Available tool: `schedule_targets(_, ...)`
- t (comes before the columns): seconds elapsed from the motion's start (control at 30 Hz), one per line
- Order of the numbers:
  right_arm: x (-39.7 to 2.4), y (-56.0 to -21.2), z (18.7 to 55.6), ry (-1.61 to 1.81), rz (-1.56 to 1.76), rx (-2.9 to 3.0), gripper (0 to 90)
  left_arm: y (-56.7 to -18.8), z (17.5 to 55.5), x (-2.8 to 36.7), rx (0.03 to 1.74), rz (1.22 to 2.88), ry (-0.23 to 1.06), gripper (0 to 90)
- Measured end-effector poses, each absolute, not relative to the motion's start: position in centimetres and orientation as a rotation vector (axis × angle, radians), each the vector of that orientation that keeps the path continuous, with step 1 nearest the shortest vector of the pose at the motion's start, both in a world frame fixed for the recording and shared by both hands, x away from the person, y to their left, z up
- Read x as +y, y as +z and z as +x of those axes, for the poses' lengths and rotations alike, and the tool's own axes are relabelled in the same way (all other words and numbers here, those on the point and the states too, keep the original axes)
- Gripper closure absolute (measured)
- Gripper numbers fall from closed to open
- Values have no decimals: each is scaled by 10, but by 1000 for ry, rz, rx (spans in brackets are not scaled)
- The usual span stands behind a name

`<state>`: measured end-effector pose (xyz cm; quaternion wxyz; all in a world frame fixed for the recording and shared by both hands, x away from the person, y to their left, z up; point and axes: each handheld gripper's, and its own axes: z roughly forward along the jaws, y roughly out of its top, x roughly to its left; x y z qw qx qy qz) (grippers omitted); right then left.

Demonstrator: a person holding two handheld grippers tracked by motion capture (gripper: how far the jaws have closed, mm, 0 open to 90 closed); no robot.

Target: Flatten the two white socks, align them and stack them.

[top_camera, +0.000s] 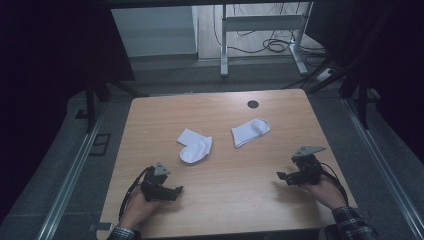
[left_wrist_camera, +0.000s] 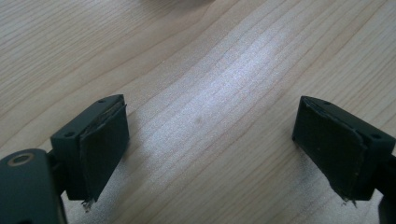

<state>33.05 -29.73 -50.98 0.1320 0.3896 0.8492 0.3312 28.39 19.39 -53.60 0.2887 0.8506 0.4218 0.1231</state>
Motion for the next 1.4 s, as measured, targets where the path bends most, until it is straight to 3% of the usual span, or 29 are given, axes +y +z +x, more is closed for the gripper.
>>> schedule_targets(0.63,-287,-500,347,923,1105,2496,148,-536,284,194,1121,2268,330,107)
schedule_targets(1.13,-281,-491,371,1017,1156,2460,333,-536,284,194,1121,2267,331,107)
schedule_targets(1.4,-274,-488,393,1066,1238,2407,312,-536,284,194,1120,2267,331,107)
